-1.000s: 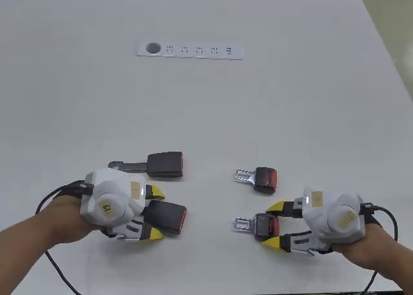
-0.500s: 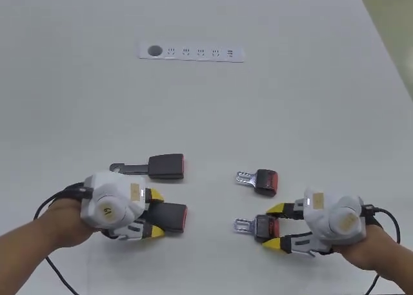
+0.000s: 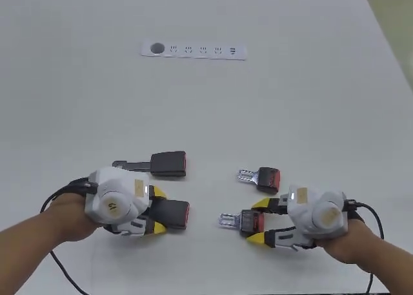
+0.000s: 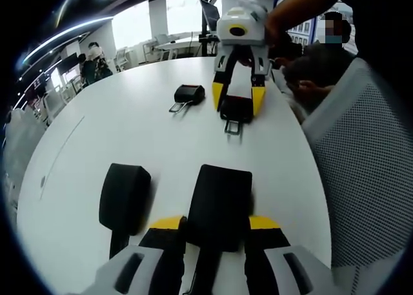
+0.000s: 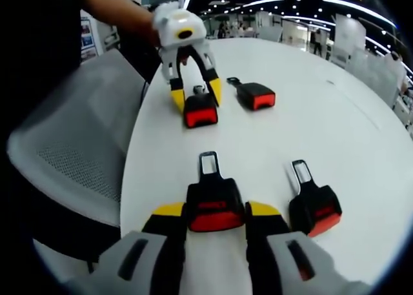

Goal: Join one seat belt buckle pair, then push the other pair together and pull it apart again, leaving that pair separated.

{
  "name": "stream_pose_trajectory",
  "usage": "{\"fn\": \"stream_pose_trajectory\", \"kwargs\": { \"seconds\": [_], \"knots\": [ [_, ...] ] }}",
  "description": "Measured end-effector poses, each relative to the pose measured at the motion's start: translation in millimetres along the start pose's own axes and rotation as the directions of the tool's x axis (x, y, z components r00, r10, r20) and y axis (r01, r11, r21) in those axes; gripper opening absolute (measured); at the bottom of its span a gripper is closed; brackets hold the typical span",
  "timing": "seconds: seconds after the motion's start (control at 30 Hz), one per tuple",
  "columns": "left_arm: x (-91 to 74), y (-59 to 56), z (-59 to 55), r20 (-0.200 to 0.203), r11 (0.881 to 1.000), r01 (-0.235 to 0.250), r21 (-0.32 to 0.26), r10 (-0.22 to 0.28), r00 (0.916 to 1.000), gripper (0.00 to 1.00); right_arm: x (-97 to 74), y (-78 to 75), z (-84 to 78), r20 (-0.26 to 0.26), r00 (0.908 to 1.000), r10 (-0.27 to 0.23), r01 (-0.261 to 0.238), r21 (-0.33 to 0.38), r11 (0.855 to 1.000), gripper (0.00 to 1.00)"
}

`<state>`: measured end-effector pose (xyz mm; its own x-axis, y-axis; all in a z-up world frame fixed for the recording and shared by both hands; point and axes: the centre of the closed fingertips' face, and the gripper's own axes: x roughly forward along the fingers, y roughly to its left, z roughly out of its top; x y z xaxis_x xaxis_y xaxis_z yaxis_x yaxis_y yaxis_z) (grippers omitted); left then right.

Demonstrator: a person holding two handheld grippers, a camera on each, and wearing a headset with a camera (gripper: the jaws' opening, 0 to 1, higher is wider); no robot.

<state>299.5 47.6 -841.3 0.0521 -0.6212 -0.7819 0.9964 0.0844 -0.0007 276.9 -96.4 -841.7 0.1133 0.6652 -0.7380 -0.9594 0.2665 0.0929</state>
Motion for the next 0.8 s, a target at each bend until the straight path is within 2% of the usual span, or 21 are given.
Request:
{"fn": "stream_pose_trajectory", "kwargs": {
  "seconds": [0.5, 0.8],
  "knots": [
    [0.5, -0.7, -0.5, -0.010, 1.000, 0.000, 0.000, 0.000, 1.0000, 0.37, 29.0, 4.0, 33.8, 0.044, 0.9989, 0.016, -0.016, 0.003, 1.000, 0.36],
    [1.2, -0.6, -0.5, -0.025, 1.000, 0.008, 0.010, -0.008, 0.9996, 0.36, 39.6, 8.1, 46.2, 0.058, 0.9978, 0.034, -0.033, -0.020, 0.999, 0.36]
  ]
}}
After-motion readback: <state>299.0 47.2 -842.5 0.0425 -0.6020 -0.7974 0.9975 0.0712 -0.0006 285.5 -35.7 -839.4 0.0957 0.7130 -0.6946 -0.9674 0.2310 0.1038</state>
